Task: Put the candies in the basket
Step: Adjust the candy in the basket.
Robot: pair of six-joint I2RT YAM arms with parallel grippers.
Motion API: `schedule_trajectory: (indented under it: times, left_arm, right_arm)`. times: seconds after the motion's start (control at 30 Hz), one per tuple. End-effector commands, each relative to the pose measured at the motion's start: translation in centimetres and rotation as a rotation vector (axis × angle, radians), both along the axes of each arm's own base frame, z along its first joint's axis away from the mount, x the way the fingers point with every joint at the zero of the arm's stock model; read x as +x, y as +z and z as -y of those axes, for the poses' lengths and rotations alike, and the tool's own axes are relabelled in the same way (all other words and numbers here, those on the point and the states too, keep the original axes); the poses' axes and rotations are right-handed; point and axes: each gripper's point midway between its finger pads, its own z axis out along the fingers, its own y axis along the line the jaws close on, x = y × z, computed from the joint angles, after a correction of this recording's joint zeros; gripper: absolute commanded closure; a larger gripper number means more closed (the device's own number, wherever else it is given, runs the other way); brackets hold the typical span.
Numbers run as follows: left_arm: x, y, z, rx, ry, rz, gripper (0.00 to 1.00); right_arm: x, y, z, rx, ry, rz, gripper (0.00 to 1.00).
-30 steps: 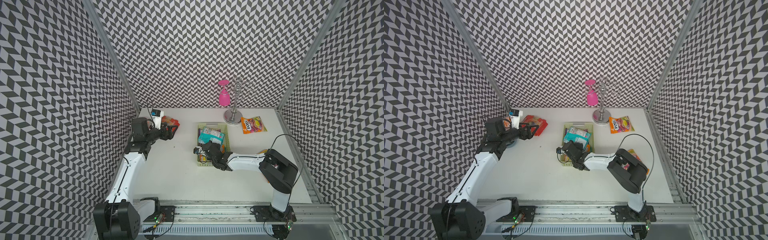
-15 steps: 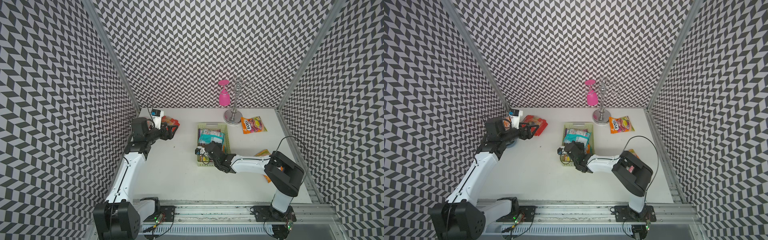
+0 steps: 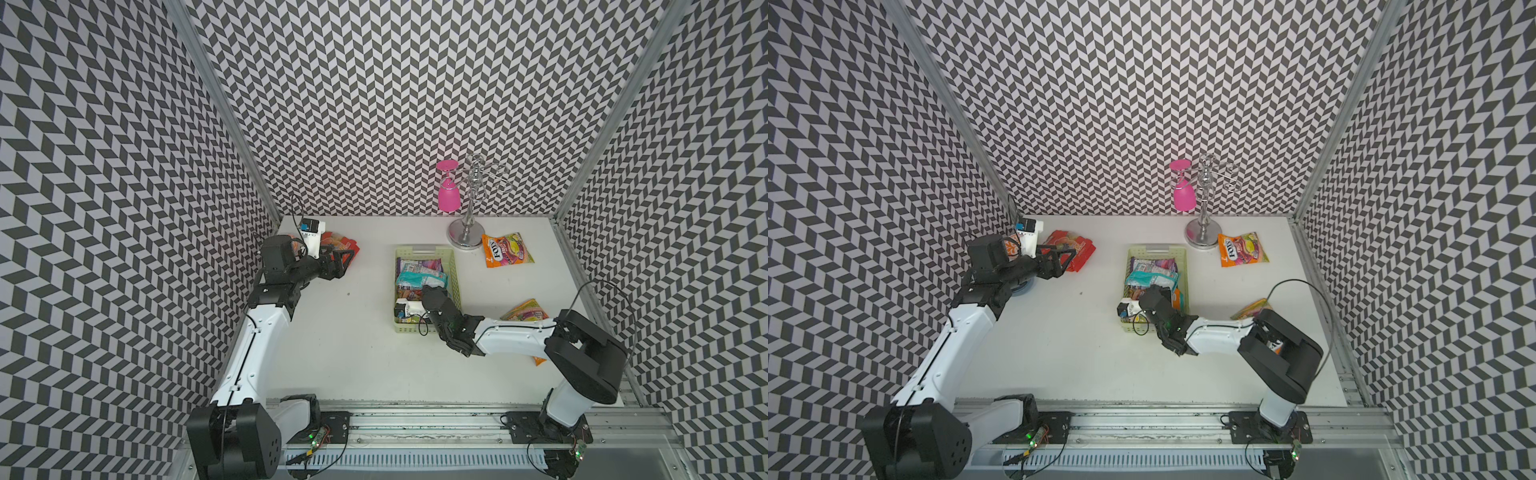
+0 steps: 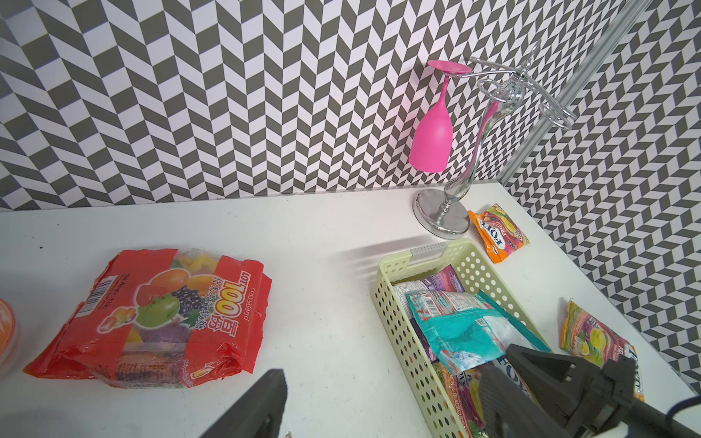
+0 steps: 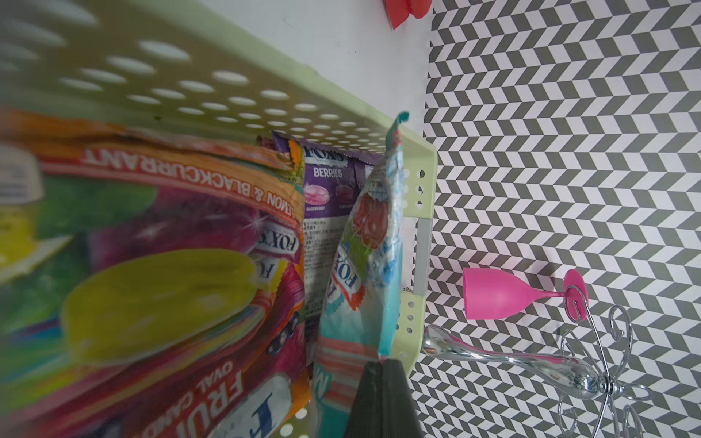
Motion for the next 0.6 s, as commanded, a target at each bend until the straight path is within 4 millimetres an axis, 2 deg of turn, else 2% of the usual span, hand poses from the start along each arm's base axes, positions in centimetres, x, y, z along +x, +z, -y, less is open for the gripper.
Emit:
schedule_trajectory:
  times: [0.0, 0.23, 0.47, 0.57]
  left_arm:
    - [-0.2, 0.8, 0.0, -0.009, -0.004, 0.027, 0.16]
    - [-0.1, 0.6, 0.0, -0.012, -0.006, 0.023, 0.16]
    - [-0.1, 0.6, -0.1, -0.013, -0.004, 0.025, 0.16]
    - [-0.1, 0.6, 0.0, -0.013, -0.004, 0.024, 0.16]
  right_arm:
    - [1.3, 2.0, -0.9, 0.052, 0.005, 0.100, 1.00]
    - [2.2, 2.7, -0.6, 0.023, 0.021, 0.186, 1.00]
    - [3.0, 0.8, -0.7, 0.019, 0.044, 0.131, 1.00]
    - [2.6, 1.6, -1.4, 0.045, 0.062, 0.135, 1.00]
